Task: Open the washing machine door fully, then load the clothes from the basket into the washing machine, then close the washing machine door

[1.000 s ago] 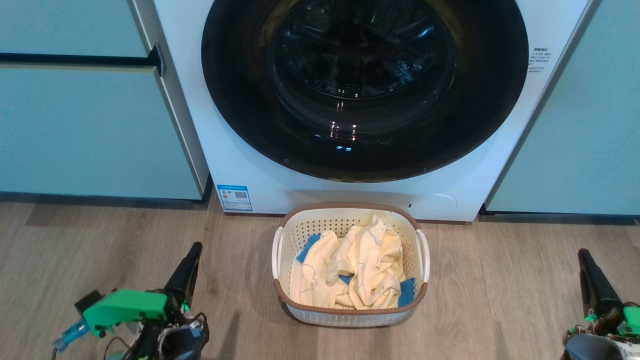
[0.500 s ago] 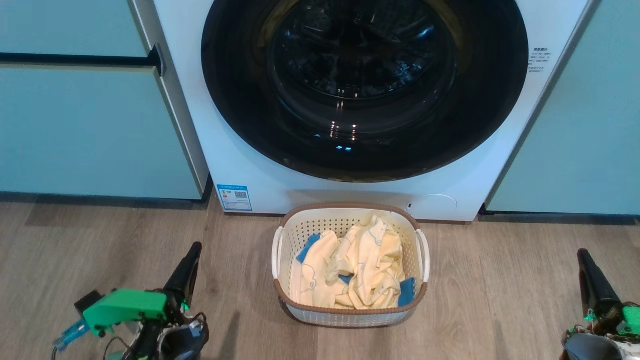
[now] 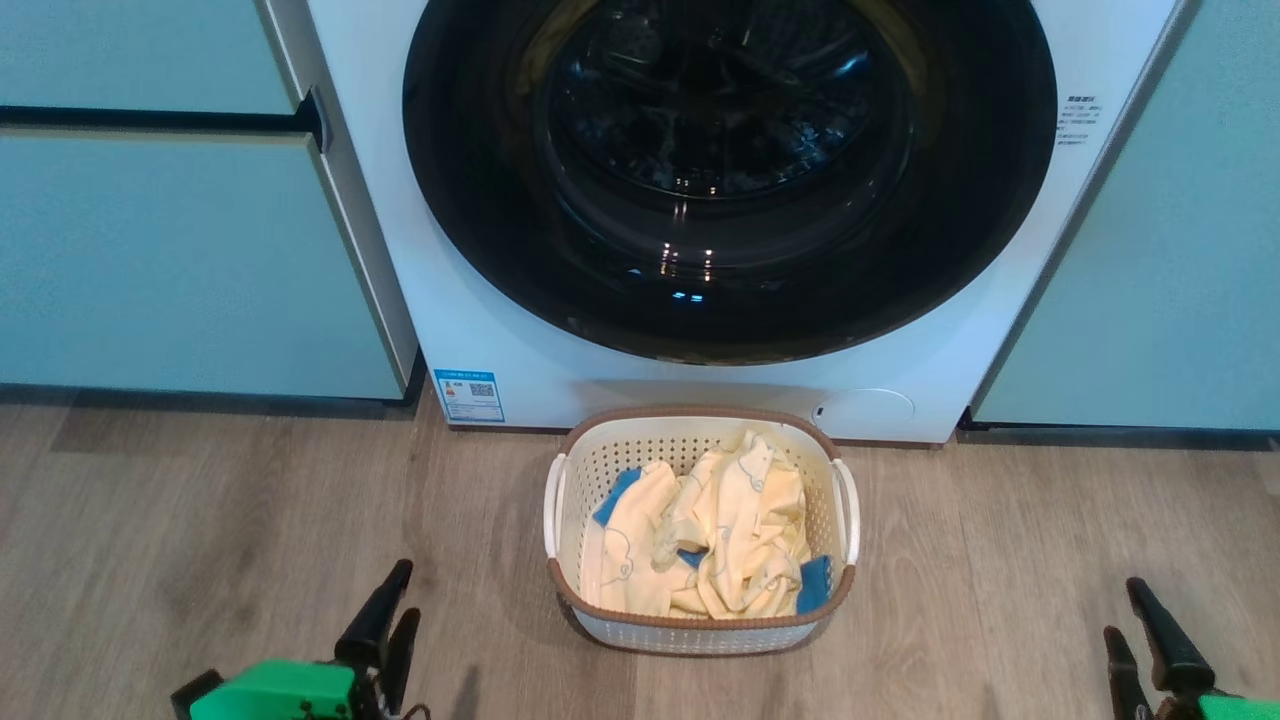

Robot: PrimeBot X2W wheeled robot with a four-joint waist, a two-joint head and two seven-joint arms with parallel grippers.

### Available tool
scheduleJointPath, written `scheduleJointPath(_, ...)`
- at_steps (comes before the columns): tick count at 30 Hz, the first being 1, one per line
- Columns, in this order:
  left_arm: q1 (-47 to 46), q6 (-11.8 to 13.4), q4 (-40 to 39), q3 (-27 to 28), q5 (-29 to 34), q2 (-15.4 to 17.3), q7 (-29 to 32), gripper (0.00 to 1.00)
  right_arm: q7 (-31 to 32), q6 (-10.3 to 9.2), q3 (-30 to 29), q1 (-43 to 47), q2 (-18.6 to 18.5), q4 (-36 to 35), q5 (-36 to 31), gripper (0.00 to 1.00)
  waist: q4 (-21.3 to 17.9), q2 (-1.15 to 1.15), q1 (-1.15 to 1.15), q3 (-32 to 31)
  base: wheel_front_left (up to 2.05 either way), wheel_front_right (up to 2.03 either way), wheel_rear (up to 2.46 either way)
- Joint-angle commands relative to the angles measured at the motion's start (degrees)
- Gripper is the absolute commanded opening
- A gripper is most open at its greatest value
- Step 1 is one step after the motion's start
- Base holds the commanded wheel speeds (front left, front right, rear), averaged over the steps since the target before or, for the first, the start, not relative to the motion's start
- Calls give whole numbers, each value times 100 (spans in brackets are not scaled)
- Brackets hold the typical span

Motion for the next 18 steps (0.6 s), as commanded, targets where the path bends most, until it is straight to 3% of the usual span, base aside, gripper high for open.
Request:
scheduleJointPath(1,-286,-7,-194,3,109,49,-75,100,-78,1,18,-273,-44,-228,-112,100,1,0,0,2,0,0,0)
scheduleJointPath(18,-506,-9,-397,-30,1140,65,-361,100,-365,2,100,-398,-68,-549,-1168,100,23,0,0,32,0,0,0)
